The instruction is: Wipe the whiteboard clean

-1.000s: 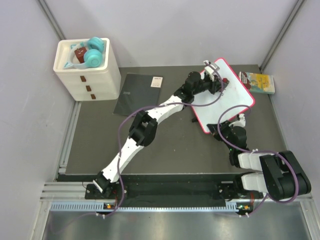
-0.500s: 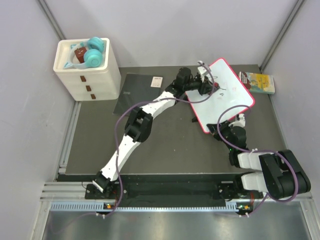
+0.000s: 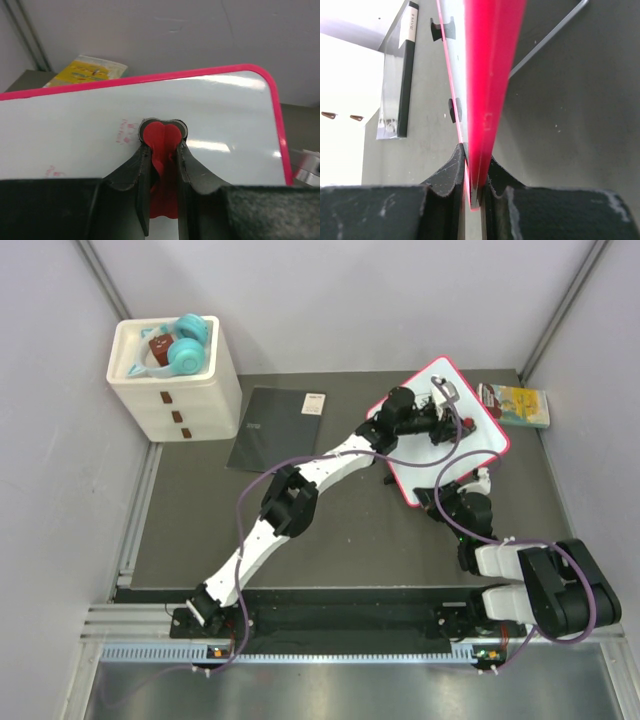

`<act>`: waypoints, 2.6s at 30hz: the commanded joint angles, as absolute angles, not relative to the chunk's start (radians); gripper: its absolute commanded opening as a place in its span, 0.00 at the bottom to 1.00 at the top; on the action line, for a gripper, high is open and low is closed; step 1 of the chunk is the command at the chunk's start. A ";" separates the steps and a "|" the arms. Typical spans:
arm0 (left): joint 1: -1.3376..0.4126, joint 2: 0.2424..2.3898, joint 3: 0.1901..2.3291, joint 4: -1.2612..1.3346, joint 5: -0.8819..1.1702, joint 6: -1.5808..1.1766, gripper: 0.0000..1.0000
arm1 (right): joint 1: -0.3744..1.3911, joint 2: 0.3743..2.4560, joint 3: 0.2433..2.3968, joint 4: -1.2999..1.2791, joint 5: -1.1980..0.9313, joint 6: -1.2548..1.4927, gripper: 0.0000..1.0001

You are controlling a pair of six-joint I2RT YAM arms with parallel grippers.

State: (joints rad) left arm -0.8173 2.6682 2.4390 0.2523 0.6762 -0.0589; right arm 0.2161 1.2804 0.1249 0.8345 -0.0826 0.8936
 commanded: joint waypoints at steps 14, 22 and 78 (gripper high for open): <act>-0.673 2.738 2.402 0.155 0.649 -0.106 0.00 | 0.268 1.324 0.094 0.618 -0.178 0.772 0.00; -0.730 2.674 2.296 0.391 0.870 -0.241 0.00 | 0.273 1.324 0.095 0.615 -0.175 0.772 0.00; -0.733 2.769 2.372 0.497 0.177 -0.212 0.00 | 0.284 1.345 0.100 0.630 -0.170 0.764 0.00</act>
